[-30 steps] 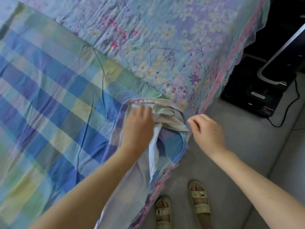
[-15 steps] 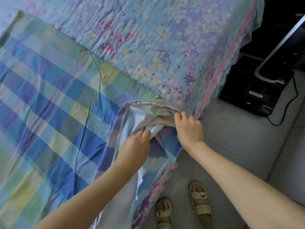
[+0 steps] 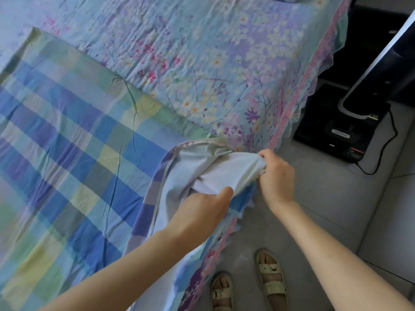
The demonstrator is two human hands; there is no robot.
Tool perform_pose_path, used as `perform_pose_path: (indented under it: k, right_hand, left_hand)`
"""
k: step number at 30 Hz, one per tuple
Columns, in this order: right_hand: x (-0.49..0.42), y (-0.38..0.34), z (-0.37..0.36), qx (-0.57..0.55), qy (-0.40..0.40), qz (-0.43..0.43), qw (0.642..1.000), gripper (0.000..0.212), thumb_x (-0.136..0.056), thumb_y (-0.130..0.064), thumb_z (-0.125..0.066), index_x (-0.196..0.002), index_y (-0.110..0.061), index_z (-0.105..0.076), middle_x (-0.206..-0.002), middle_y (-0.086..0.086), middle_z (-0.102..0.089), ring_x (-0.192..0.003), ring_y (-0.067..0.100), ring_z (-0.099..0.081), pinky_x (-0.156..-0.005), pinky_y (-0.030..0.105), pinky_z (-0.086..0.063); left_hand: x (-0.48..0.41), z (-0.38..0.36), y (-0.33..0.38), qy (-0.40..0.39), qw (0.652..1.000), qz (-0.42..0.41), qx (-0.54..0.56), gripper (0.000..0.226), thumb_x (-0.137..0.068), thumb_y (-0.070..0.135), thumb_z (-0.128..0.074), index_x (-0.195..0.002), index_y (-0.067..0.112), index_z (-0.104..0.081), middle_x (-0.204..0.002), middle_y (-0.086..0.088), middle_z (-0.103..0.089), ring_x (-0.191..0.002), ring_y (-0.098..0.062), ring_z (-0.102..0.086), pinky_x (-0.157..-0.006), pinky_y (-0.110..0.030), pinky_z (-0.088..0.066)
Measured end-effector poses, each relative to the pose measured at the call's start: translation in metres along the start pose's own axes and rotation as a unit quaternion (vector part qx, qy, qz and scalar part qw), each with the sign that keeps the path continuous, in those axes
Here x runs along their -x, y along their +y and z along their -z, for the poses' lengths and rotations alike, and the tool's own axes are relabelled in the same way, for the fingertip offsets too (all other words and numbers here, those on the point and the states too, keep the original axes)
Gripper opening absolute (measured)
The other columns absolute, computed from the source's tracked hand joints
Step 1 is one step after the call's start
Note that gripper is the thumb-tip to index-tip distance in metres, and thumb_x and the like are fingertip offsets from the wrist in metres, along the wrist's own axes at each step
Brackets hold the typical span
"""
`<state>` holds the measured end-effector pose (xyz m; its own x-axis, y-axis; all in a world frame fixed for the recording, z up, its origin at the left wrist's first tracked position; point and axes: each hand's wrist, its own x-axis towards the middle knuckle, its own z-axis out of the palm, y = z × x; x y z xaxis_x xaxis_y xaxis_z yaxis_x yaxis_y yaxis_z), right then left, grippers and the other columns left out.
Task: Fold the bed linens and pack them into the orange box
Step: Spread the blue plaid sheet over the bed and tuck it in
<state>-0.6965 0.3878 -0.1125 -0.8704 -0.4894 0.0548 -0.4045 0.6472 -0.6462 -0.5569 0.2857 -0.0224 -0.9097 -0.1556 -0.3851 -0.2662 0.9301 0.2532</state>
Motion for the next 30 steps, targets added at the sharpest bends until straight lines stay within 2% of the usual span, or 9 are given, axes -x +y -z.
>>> perform_pose_path:
  k: [3, 7, 9, 11, 15, 19, 25, 28, 30]
  right_hand:
    - [-0.008, 0.024, 0.013, -0.045, 0.020, -0.092, 0.995, 0.020, -0.078, 0.011, -0.047, -0.087, 0.001, -0.062, -0.070, 0.016, -0.060, -0.062, 0.030, -0.050, -0.053, 0.032, -0.031]
    - [-0.021, 0.032, 0.003, -0.101, -0.029, -0.071, 0.992, 0.019, -0.082, 0.009, -0.047, -0.084, -0.003, -0.062, -0.074, 0.009, -0.061, -0.068, 0.025, -0.053, -0.056, 0.031, -0.033]
    - [-0.028, 0.029, 0.004, -0.129, -0.029, -0.057, 0.990, 0.018, -0.081, 0.008, -0.050, -0.082, -0.005, -0.062, -0.079, 0.005, -0.061, -0.071, 0.019, -0.052, -0.057, 0.023, -0.033]
    - [-0.029, 0.027, 0.008, -0.178, -0.041, -0.058, 0.982, 0.021, -0.082, 0.009, -0.050, -0.083, -0.008, -0.061, -0.082, 0.001, -0.060, -0.073, 0.016, -0.052, -0.058, 0.012, -0.036]
    - [-0.022, 0.021, 0.016, -0.269, -0.076, -0.060, 0.958, 0.020, -0.087, 0.008, -0.046, -0.085, -0.010, -0.055, -0.079, 0.001, -0.058, -0.067, 0.011, -0.050, -0.058, 0.014, -0.038]
    - [-0.007, 0.006, 0.024, -0.318, -0.089, -0.033, 0.943, 0.021, -0.088, 0.001, -0.046, -0.081, -0.019, -0.048, -0.072, -0.009, -0.051, -0.062, 0.004, -0.046, -0.055, 0.012, -0.035]
    - [0.005, 0.001, 0.040, -0.321, -0.077, -0.064, 0.942, 0.026, -0.082, 0.002, -0.050, -0.077, -0.023, -0.054, -0.072, -0.010, -0.060, -0.067, 0.009, -0.052, -0.059, 0.021, -0.040]
    - [0.004, 0.002, 0.045, -0.400, -0.005, -0.151, 0.904, 0.042, -0.081, 0.006, -0.050, -0.061, -0.030, -0.043, -0.056, -0.015, -0.049, -0.054, 0.005, -0.035, -0.049, 0.014, -0.028]
    - [0.001, 0.003, 0.045, -0.399, 0.030, -0.185, 0.898, 0.035, -0.079, 0.000, -0.047, -0.063, -0.030, -0.040, -0.054, -0.012, -0.043, -0.055, 0.006, -0.027, -0.050, 0.020, -0.025]
  left_hand:
    - [0.003, -0.007, -0.003, 0.013, 0.999, -0.030, -0.004, 0.016, -0.095, 0.028, -0.038, -0.088, 0.015, -0.044, -0.063, -0.002, -0.049, -0.060, -0.029, -0.053, -0.051, -0.034, -0.039]
    - [-0.030, -0.010, -0.035, 0.233, 0.964, 0.123, -0.017, 0.029, -0.086, 0.036, -0.052, -0.091, 0.010, -0.063, -0.090, -0.010, -0.060, -0.081, -0.032, -0.058, -0.067, -0.037, -0.046]
    - [-0.059, -0.003, -0.047, 0.165, 0.957, 0.236, -0.029, 0.048, -0.085, 0.041, -0.059, -0.123, 0.012, -0.053, -0.123, -0.015, -0.051, -0.111, -0.036, -0.048, -0.087, -0.042, -0.040]
    - [-0.088, 0.003, -0.054, 0.089, 0.954, 0.285, 0.027, 0.062, -0.086, 0.044, -0.057, -0.136, 0.015, -0.037, -0.135, -0.014, -0.042, -0.123, -0.034, -0.039, -0.095, -0.040, -0.035]
    - [-0.136, 0.011, -0.052, 0.004, 0.961, 0.260, 0.090, 0.027, -0.087, 0.027, -0.056, -0.107, 0.012, -0.044, -0.091, -0.005, -0.055, -0.086, -0.030, -0.052, -0.060, -0.030, -0.038]
    - [-0.142, 0.032, -0.025, 0.010, 0.981, 0.184, -0.055, 0.014, -0.087, 0.010, -0.051, -0.092, 0.013, -0.038, -0.066, -0.001, -0.037, -0.064, -0.024, -0.042, -0.044, -0.029, -0.022]
    - [-0.137, 0.057, 0.053, 0.033, 0.982, 0.048, -0.181, 0.012, -0.096, 0.016, -0.043, -0.099, 0.013, -0.054, -0.079, -0.003, -0.055, -0.068, -0.022, -0.047, -0.053, -0.031, -0.033]
    - [-0.135, 0.053, 0.090, -0.007, 0.981, 0.026, -0.192, 0.017, -0.096, 0.015, -0.040, -0.097, 0.012, -0.057, -0.087, -0.006, -0.061, -0.080, -0.027, -0.060, -0.044, -0.028, -0.027]
    - [-0.135, 0.045, 0.101, -0.037, 0.978, 0.046, -0.201, 0.022, -0.097, 0.015, -0.036, -0.101, 0.009, -0.057, -0.083, -0.005, -0.054, -0.083, -0.028, -0.059, -0.043, -0.026, -0.021]
